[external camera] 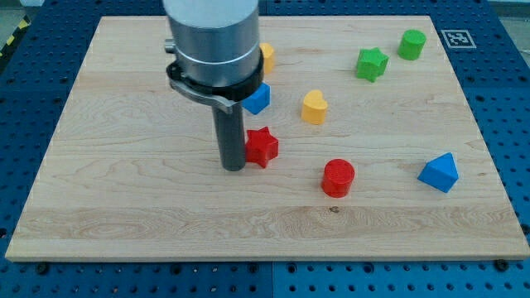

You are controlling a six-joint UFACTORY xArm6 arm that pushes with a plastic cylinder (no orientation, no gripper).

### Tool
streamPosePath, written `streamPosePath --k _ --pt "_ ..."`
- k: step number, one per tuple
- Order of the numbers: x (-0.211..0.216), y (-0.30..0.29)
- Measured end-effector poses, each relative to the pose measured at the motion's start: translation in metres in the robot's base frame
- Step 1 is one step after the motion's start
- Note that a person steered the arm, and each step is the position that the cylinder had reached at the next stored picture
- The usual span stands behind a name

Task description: Move the red circle diagonal to the yellow heart

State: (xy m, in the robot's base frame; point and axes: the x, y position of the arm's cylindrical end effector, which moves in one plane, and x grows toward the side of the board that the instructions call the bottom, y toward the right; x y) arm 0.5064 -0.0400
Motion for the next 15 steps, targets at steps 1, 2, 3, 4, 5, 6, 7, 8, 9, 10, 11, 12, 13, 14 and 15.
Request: streamPosePath --k 1,2,3,4,5,6,7,8,9,10,11,12,13,14,15 --pt "0.0 0.017" --pt "0.0 0.026" --pt "0.04 0.043" --pt "0.063 0.09" --pt "0.062 0.107" --pt "0.062 0.123" --pt "0.062 0.125" --pt "0.062 0.102" --pt "0.062 0.082" --pt "0.062 0.082" --pt "0.052 0.095" --pt "0.048 0.121" --pt "0.048 0.149" --pt "0.043 0.165" --pt "0.042 0.165"
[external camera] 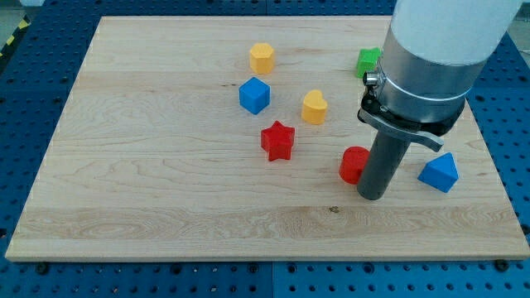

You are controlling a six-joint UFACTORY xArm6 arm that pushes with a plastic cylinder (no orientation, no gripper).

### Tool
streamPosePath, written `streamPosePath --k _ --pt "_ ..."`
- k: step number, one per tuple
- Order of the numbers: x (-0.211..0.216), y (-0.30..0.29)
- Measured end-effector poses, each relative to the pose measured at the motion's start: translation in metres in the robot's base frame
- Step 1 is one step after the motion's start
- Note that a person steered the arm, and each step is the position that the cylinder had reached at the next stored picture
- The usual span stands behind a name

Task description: Move the red circle diagonal to the yellow heart

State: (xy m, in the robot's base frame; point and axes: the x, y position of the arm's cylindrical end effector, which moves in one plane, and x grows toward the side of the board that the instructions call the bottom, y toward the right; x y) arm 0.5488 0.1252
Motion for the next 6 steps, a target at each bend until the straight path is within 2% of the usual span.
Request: streamPosePath --k 1,2,3,6 --pt "0.006 -0.006" --pt "0.004 -0.051" --pt "-0.008 -0.056" --pt "-0.024 -0.011"
